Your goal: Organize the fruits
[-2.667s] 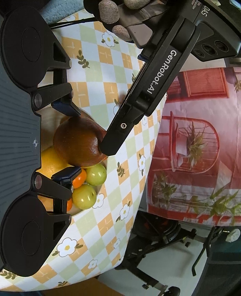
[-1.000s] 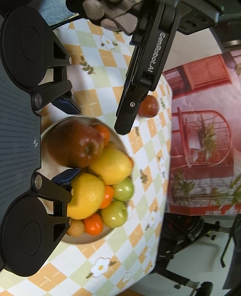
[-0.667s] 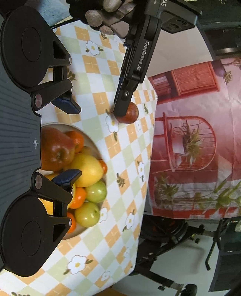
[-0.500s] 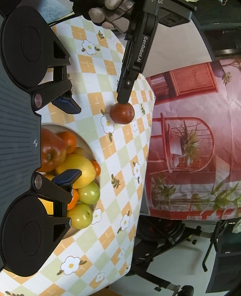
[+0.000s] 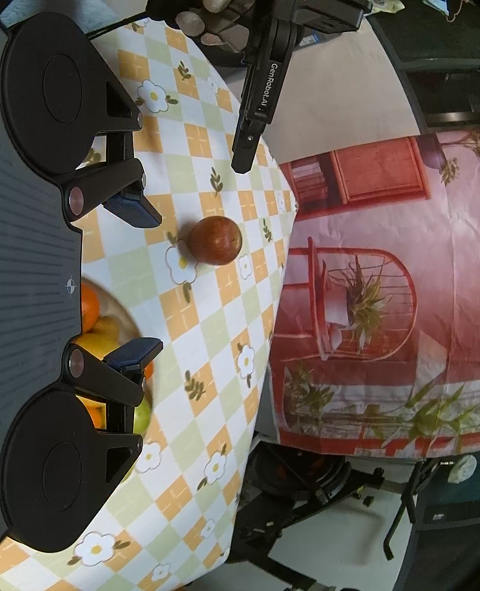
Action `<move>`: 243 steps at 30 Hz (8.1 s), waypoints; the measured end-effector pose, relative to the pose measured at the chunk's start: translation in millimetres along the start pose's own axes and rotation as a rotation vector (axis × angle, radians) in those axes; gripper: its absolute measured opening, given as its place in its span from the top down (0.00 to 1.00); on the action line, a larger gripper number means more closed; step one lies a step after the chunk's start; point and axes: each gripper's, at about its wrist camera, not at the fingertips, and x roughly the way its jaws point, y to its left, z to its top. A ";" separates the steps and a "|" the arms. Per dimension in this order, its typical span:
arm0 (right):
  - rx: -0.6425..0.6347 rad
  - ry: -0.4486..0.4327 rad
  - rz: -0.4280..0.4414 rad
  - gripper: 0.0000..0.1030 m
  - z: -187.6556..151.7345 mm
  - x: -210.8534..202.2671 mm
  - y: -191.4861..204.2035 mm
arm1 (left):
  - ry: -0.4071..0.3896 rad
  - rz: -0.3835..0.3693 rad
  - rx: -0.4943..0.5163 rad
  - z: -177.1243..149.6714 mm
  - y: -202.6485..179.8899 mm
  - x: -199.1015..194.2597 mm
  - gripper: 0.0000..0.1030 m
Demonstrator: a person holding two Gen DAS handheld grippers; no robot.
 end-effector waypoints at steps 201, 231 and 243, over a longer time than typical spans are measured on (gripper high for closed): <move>0.150 -0.119 -0.177 0.07 -37.1 -58.4 -72.6 | -0.083 -0.086 0.168 -8.8 -116.3 -14.8 0.16; 0.231 -0.246 -0.174 0.00 -12.5 -111.4 5.8 | -0.313 0.198 0.170 -21.1 -84.0 -133.1 0.00; 0.212 -0.234 -0.190 0.00 -12.7 -113.1 9.9 | -0.351 0.238 0.168 -28.3 -86.2 -140.5 0.00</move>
